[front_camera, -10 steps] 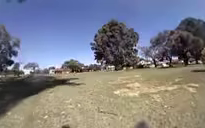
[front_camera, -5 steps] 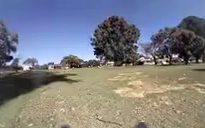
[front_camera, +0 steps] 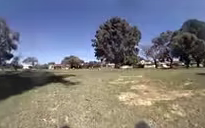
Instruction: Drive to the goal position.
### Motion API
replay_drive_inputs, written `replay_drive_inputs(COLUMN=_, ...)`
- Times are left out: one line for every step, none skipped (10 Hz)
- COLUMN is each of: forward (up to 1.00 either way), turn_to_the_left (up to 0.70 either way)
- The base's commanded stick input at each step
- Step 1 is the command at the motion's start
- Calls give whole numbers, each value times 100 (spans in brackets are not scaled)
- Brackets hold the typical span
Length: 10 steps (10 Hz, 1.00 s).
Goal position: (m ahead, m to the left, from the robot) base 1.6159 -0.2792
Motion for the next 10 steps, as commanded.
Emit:
replay_drive_inputs(forward=70, turn_to_the_left=0)
replay_drive_inputs(forward=70, turn_to_the_left=0)
replay_drive_inputs(forward=70, turn_to_the_left=0)
replay_drive_inputs(forward=70, turn_to_the_left=0)
replay_drive_inputs(forward=70, turn_to_the_left=0)
replay_drive_inputs(forward=70, turn_to_the_left=0)
replay_drive_inputs(forward=70, turn_to_the_left=0)
replay_drive_inputs(forward=70, turn_to_the_left=0)
replay_drive_inputs(forward=70, turn_to_the_left=0)
replay_drive_inputs(forward=70, turn_to_the_left=0)
